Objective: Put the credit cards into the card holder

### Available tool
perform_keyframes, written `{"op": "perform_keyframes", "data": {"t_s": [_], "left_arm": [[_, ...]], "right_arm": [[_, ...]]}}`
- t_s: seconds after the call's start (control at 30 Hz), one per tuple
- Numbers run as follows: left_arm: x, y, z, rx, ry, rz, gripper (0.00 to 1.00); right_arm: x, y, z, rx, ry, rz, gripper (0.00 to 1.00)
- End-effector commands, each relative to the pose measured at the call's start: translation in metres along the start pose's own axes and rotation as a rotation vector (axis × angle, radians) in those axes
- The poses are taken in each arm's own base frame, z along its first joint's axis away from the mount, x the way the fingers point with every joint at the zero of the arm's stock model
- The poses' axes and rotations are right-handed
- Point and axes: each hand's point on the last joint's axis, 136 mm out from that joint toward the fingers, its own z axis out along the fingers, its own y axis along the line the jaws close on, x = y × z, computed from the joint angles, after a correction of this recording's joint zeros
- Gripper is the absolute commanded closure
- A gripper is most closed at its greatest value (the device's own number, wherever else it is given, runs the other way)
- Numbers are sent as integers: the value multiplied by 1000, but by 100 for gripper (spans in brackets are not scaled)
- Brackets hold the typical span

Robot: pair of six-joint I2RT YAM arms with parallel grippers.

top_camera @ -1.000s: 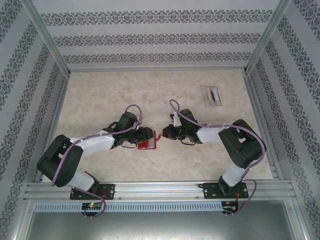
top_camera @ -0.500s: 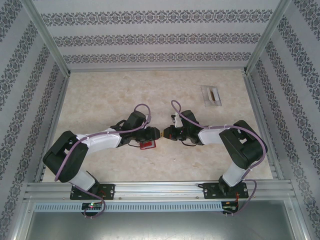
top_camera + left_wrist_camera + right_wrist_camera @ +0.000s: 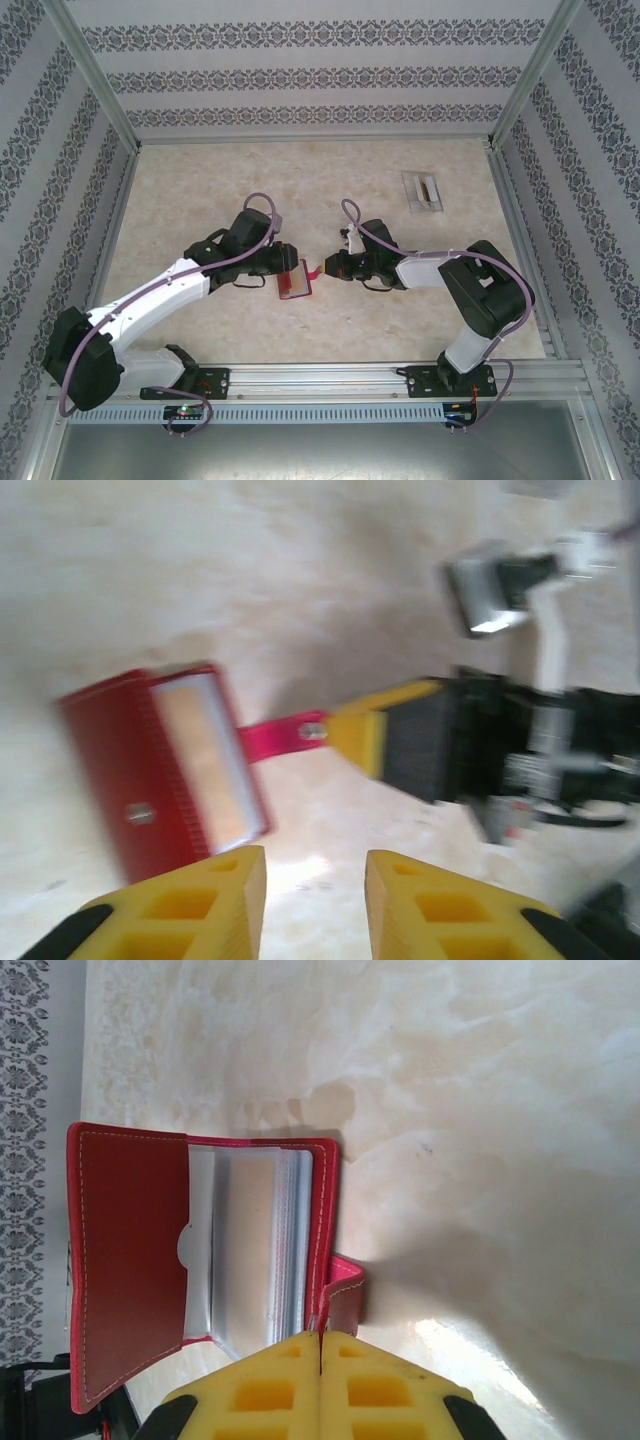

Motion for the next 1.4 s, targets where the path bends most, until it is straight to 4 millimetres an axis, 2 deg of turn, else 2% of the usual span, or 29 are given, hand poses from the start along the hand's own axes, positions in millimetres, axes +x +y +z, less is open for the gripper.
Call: {"op": "perform_keyframes", "data": {"t_s": [0.0, 0.1, 0.2, 0.33, 0.47, 0.87, 1.13, 1.37], "left_arm": [[40, 87, 13, -366, 112, -16, 73], [46, 91, 29, -346, 105, -36, 77], [41, 71, 46, -226, 92, -19, 79], [31, 54, 53, -152, 54, 8, 77], [28, 47, 55, -124, 60, 27, 74], [49, 63, 91, -165, 146, 16, 72], [53, 67, 89, -190, 153, 27, 72], [55, 72, 88, -215, 159, 14, 73]], "right_arm": [[-9, 13, -2, -43, -8, -26, 100], [-8, 16, -3, -48, 1, -40, 100], [-7, 16, -2, -47, 6, -36, 100], [-3, 22, 3, -55, 27, -49, 100], [-3, 25, 6, -65, 36, -62, 100], [0, 41, 8, -107, 98, -118, 100], [7, 39, 27, -84, 173, -133, 100], [6, 25, 39, -11, 204, -121, 100]]}}
